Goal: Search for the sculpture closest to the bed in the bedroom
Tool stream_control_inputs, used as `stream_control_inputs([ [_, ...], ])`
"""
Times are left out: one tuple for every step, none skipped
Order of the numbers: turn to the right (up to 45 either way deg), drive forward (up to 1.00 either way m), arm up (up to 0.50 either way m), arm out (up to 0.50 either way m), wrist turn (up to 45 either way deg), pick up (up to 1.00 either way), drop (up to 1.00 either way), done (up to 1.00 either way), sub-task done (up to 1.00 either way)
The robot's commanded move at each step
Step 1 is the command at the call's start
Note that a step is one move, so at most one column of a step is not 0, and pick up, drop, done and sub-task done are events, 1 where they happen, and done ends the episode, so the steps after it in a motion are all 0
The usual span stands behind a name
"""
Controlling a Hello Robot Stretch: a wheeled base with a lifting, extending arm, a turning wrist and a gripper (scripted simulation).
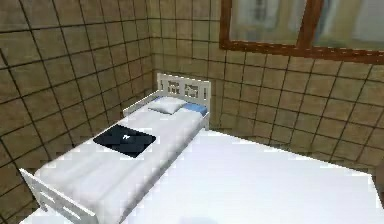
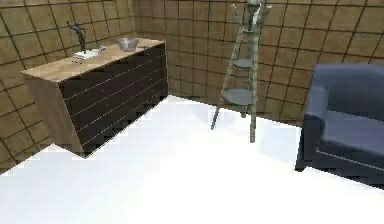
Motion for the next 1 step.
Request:
stream_control_inputs([
  [-45.0, 0.00, 0.00, 0.00, 0.0, 0.00, 0.00, 0.00, 0.00],
])
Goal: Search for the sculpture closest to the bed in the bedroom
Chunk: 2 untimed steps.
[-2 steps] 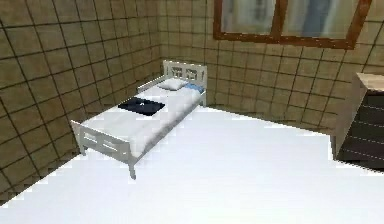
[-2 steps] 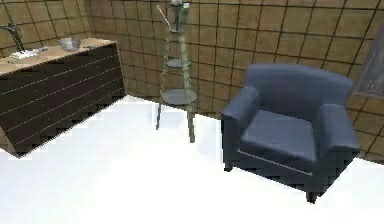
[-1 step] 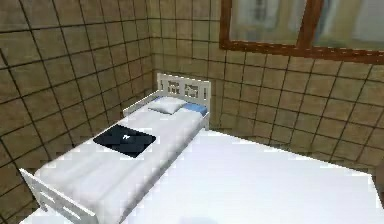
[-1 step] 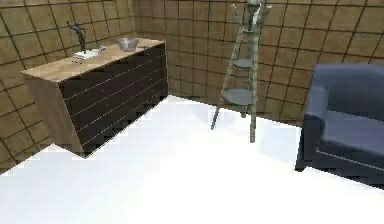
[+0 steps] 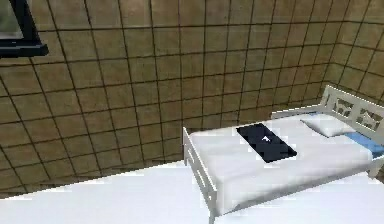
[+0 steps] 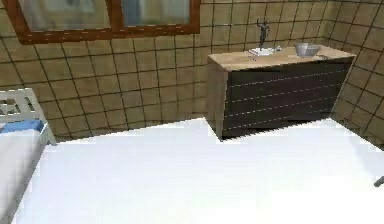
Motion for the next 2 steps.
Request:
stream_control_inputs([
  [-45.0, 0.00, 0.00, 0.00, 0.0, 0.00, 0.00, 0.00, 0.00],
  [-45.0, 0.00, 0.00, 0.00, 0.0, 0.00, 0.00, 0.00, 0.00],
])
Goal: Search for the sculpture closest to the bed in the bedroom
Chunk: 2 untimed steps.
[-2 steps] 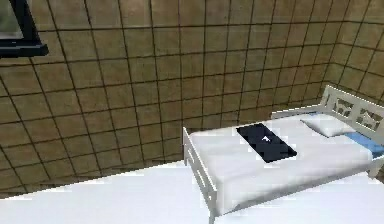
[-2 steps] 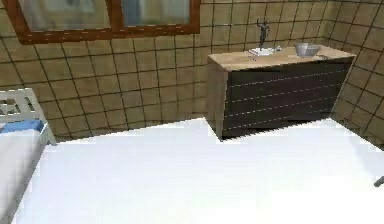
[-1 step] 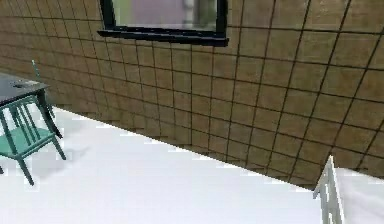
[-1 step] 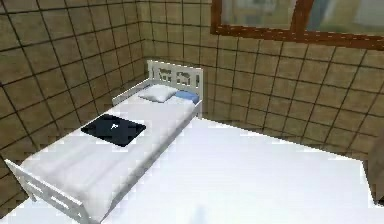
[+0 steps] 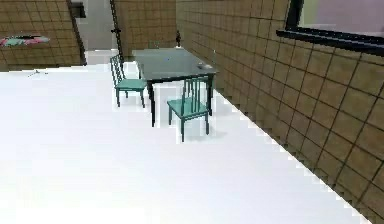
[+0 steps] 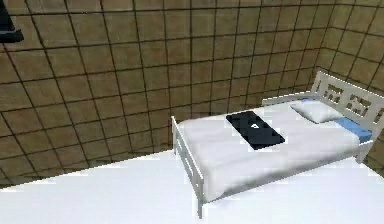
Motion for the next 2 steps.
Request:
stream_control_inputs([
  [-33.0, 0.00, 0.00, 0.00, 0.0, 0.00, 0.00, 0.00, 0.00],
  [0.0, 1.00, 0.00, 0.00, 0.0, 0.00, 0.00, 0.00, 0.00],
])
